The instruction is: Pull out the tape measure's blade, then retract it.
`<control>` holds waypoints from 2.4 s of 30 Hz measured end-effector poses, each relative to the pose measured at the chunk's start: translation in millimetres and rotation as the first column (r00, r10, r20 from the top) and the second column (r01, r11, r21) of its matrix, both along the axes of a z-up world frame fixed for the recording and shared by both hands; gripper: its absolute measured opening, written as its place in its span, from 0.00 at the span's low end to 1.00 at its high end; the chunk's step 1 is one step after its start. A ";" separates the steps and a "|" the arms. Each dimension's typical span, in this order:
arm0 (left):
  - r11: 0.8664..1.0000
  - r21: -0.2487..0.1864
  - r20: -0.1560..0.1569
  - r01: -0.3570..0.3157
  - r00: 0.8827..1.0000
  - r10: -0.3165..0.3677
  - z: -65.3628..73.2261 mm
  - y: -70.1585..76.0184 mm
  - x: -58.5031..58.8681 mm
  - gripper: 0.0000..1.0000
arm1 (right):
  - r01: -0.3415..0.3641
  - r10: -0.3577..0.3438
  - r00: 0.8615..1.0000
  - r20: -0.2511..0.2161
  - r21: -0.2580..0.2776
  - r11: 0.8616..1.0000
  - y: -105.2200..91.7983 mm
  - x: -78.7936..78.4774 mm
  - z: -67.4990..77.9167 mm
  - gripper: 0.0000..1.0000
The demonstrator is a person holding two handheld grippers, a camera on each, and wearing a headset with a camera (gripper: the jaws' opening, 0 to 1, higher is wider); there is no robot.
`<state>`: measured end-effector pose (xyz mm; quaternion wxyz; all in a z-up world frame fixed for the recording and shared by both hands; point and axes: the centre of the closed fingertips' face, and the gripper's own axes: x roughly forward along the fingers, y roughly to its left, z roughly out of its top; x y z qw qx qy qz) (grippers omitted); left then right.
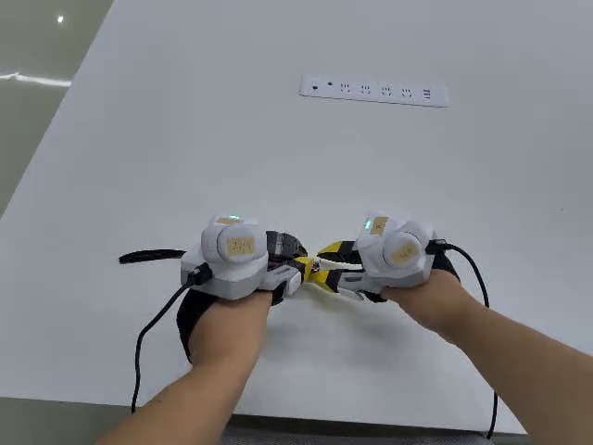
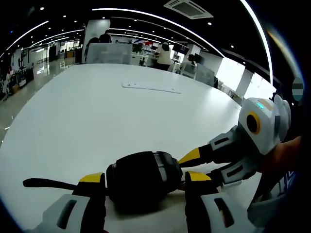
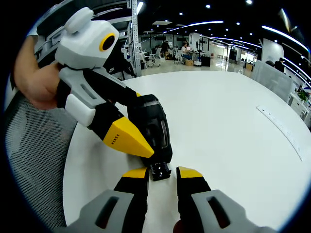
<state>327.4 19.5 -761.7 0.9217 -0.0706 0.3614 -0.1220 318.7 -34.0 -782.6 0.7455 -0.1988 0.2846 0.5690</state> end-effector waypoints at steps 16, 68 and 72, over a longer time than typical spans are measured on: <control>0.993 0.055 0.075 0.105 0.991 -0.109 30.1 7.9 -16.2 0.68 | 0.084 -0.086 0.996 0.011 0.084 0.993 -8.9 -8.5 37.3 0.29; 0.955 0.133 0.143 0.266 0.948 -0.284 57.5 91.2 -86.2 0.83 | 0.304 -0.311 0.949 0.045 0.122 0.945 -113.5 -50.7 81.7 0.64; 0.953 0.131 0.140 0.272 0.947 -0.290 58.0 94.8 -93.2 0.84 | 0.316 -0.323 0.945 0.042 0.123 0.941 -121.0 -54.4 83.3 0.66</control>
